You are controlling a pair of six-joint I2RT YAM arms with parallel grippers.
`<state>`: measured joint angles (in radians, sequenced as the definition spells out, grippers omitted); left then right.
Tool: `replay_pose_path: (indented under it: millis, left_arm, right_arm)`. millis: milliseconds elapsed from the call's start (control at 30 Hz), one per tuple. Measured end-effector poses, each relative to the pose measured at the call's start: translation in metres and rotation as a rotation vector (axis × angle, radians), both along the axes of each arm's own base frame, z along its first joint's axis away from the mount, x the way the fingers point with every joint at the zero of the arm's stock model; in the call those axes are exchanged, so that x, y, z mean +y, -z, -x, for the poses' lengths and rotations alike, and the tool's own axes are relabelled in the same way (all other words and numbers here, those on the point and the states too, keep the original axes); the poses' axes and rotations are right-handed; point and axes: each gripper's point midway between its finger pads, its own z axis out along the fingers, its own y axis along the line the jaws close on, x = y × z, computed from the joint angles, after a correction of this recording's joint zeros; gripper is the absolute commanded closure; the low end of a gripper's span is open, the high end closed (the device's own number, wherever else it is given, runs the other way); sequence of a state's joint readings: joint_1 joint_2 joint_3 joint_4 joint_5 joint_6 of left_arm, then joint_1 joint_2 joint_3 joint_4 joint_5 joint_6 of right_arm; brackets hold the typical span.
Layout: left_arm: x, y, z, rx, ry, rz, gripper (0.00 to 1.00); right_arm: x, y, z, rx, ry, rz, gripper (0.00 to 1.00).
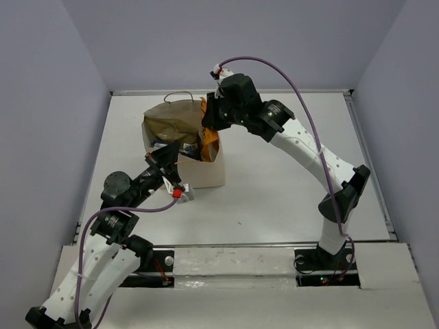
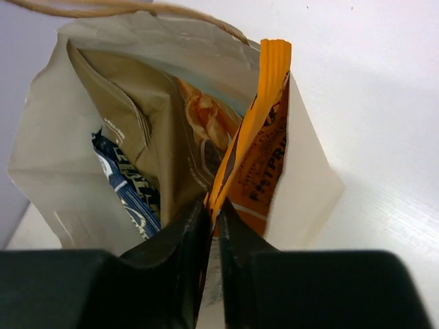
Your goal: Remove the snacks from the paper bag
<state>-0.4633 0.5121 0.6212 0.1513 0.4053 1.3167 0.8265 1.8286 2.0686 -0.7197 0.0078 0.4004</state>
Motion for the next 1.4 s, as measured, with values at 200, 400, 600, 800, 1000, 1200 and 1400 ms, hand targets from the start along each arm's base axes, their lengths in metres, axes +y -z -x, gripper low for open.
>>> replay_pose_path:
  millis: [200, 400, 600, 800, 1000, 1200, 1400]
  left_arm:
    - [0.003, 0.002, -0.001, 0.002, -0.017, 0.004, 1.00]
    - [0.006, 0.004, -0.003, 0.007, -0.038, 0.003, 1.00]
    - [0.008, 0.005, -0.004, 0.010, -0.049, -0.001, 1.00]
    - [0.007, 0.008, -0.006, 0.019, -0.050, -0.006, 1.00]
    - [0.006, 0.011, -0.009, 0.025, -0.051, -0.014, 1.00]
    - [0.005, 0.011, -0.010, 0.024, -0.051, -0.016, 1.00]
    - [0.005, 0.010, -0.009, 0.018, -0.048, -0.017, 1.00]
  right_arm:
    - [0.008, -0.033, -0.005, -0.054, -0.022, -0.036, 0.99]
    - [0.000, -0.146, 0.008, -0.309, -0.076, -0.236, 0.99]
    - [-0.084, -0.267, 0.032, -0.682, 0.103, -0.312, 0.99]
    - [-0.217, -0.310, 0.027, -0.916, 0.573, -0.079, 0.99]
    - [-0.308, -0.217, -0.015, -0.777, 0.886, 0.427, 0.99]
    - [-0.341, -0.042, -0.059, -0.454, 0.815, 0.816, 0.99]
    - [-0.369, 0.060, -0.056, -0.199, 0.829, 0.880, 0.99]
